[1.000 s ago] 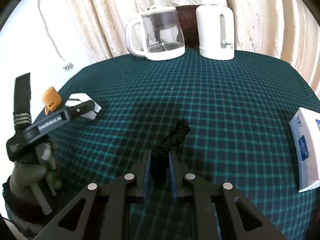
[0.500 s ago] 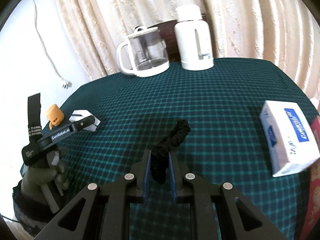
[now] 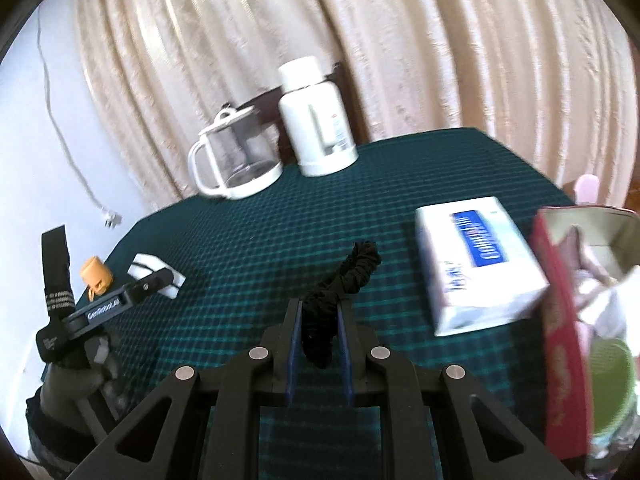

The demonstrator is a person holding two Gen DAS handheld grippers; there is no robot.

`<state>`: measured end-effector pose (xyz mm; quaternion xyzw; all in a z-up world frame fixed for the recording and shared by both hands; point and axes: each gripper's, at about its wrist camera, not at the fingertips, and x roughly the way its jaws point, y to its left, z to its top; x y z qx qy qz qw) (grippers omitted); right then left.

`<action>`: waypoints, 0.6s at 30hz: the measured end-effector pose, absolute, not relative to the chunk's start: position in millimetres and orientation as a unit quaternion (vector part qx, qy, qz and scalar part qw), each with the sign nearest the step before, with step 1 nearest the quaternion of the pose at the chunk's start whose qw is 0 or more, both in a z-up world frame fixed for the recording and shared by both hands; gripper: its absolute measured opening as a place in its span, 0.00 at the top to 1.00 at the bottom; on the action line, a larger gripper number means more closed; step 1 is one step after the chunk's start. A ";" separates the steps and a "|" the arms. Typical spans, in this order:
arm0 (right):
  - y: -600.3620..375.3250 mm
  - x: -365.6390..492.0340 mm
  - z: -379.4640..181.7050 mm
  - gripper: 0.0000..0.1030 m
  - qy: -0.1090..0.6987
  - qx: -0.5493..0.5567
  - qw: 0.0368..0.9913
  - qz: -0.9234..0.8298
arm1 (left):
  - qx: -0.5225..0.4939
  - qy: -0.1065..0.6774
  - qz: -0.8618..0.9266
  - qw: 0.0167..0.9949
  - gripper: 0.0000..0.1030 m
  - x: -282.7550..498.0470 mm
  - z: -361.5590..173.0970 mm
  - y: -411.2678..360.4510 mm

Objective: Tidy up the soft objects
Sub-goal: 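Carry the hair tie to the tin box with the right gripper while the left carries the sponge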

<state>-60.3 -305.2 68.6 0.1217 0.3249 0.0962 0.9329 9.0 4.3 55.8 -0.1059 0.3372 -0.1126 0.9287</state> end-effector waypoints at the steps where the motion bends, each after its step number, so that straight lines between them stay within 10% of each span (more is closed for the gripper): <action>1: -311.2 -63.1 70.1 0.83 0.321 0.125 0.934 0.091 | -0.104 0.336 -0.117 0.929 0.17 8.3 57.4 0.2; 18: -407.6 -113.3 86.4 0.83 0.268 0.170 0.948 -0.017 | -0.058 0.329 -0.211 0.918 0.17 -9.3 81.1 -95.5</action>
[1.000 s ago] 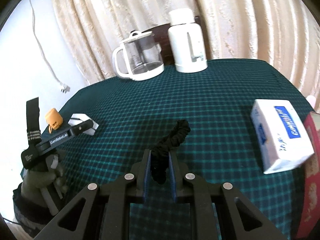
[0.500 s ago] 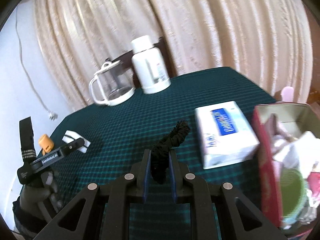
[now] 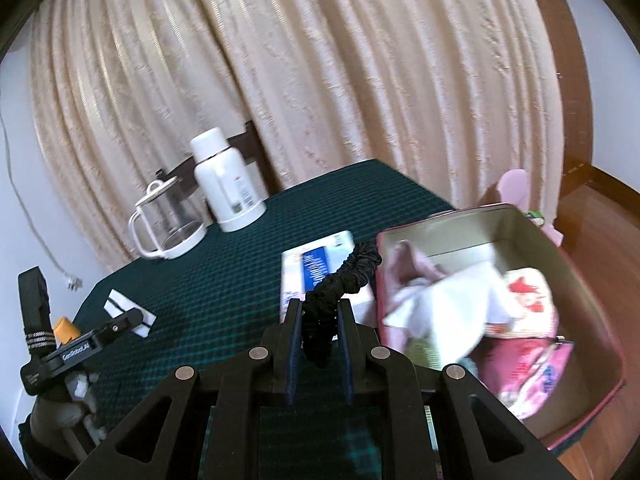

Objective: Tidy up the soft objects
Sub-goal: 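Carry the hair tie to the tin box with the right gripper while the left carries the sponge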

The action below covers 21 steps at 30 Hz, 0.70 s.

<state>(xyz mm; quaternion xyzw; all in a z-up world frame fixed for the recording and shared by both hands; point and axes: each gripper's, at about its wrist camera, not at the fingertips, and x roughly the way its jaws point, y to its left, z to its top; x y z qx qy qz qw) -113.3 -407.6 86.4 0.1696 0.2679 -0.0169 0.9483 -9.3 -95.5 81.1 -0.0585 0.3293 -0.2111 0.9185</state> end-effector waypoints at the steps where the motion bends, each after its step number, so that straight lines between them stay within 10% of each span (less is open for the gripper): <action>1: -411.7 -115.2 86.8 0.83 0.266 0.171 0.949 -0.022 | -0.057 0.329 -0.214 0.918 0.17 -10.1 81.6 -98.5; 21: -472.4 -131.5 59.5 0.82 0.274 0.223 0.932 -0.081 | -0.024 0.329 -0.275 0.903 0.17 -28.9 93.1 -164.1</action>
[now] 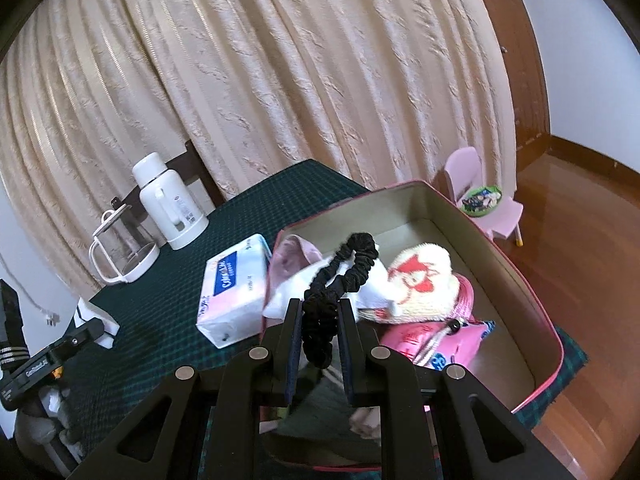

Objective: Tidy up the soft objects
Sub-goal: 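Carry the hair tie to the tin box with the right gripper while the left carries the sponge, then open the right gripper over the box while the left lowers and releases the sponge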

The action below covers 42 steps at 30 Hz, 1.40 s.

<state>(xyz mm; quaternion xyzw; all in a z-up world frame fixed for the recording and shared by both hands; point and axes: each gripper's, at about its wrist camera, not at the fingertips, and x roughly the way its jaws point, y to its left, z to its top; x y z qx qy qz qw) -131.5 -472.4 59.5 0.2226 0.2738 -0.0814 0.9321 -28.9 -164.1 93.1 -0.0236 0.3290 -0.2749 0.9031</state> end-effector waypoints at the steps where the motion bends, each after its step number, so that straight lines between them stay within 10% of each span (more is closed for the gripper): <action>1: -475.1 -130.7 56.1 0.82 0.278 0.228 0.930 -0.080 | -0.022 0.329 -0.278 0.902 0.17 -29.4 93.7 -167.4; 8: -487.0 -137.3 44.8 0.80 0.280 0.243 0.924 -0.092 | -0.005 0.329 -0.302 0.895 0.17 -35.9 99.0 -194.4; 13: -497.7 -148.9 49.2 0.55 0.258 0.249 0.928 -0.104 | 0.003 0.331 -0.326 0.885 0.17 -39.6 101.0 -218.2; 42: -533.7 -183.2 47.8 0.55 0.212 0.282 0.926 -0.136 | 0.088 0.327 -0.466 0.817 0.17 -68.5 101.1 -372.4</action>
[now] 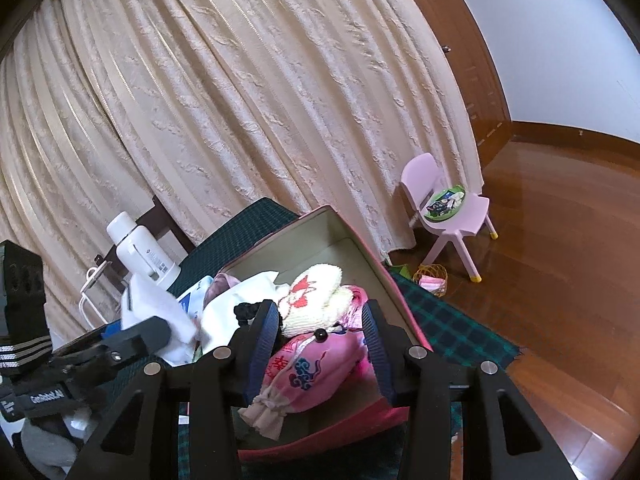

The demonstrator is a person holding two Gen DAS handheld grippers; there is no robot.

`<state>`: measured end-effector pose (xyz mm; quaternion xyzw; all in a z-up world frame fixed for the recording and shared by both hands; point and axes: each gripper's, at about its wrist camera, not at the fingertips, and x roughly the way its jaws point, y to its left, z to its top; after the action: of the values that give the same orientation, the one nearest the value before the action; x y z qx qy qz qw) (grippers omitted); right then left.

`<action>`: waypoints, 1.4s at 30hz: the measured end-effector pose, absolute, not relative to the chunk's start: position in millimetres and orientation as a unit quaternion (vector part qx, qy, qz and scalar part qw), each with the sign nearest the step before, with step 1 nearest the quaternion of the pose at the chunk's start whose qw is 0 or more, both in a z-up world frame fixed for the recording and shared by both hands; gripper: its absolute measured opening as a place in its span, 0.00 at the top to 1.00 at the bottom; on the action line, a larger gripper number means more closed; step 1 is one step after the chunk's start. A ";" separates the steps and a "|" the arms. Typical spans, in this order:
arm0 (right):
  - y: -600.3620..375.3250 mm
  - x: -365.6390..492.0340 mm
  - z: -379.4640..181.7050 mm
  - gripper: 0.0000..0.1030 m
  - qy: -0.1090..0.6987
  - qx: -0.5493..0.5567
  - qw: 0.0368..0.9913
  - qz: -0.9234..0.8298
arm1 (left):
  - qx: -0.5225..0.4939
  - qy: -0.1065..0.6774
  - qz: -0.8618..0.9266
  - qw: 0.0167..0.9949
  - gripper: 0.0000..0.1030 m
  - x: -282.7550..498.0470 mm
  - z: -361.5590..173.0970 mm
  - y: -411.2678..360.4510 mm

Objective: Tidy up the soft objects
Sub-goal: 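Open the right gripper over the box while the left lowers and releases the sponge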

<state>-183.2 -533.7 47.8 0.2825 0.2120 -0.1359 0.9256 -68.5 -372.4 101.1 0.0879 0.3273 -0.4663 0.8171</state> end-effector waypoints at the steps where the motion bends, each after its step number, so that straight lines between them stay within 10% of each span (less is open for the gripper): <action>1: -534.5 -184.6 48.1 0.55 0.211 0.283 0.926 -0.137 | 0.092 0.327 -0.470 0.815 0.17 -69.5 99.9 -377.6; 42: -480.6 -171.4 75.0 0.46 0.194 0.218 0.956 -0.034 | 0.035 0.288 -0.440 0.850 0.05 -43.7 134.5 -344.1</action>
<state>-171.4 -480.6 75.0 0.2178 0.1935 -0.0336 0.9560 -43.7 -344.1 134.5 0.0349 0.2875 -0.4400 0.8500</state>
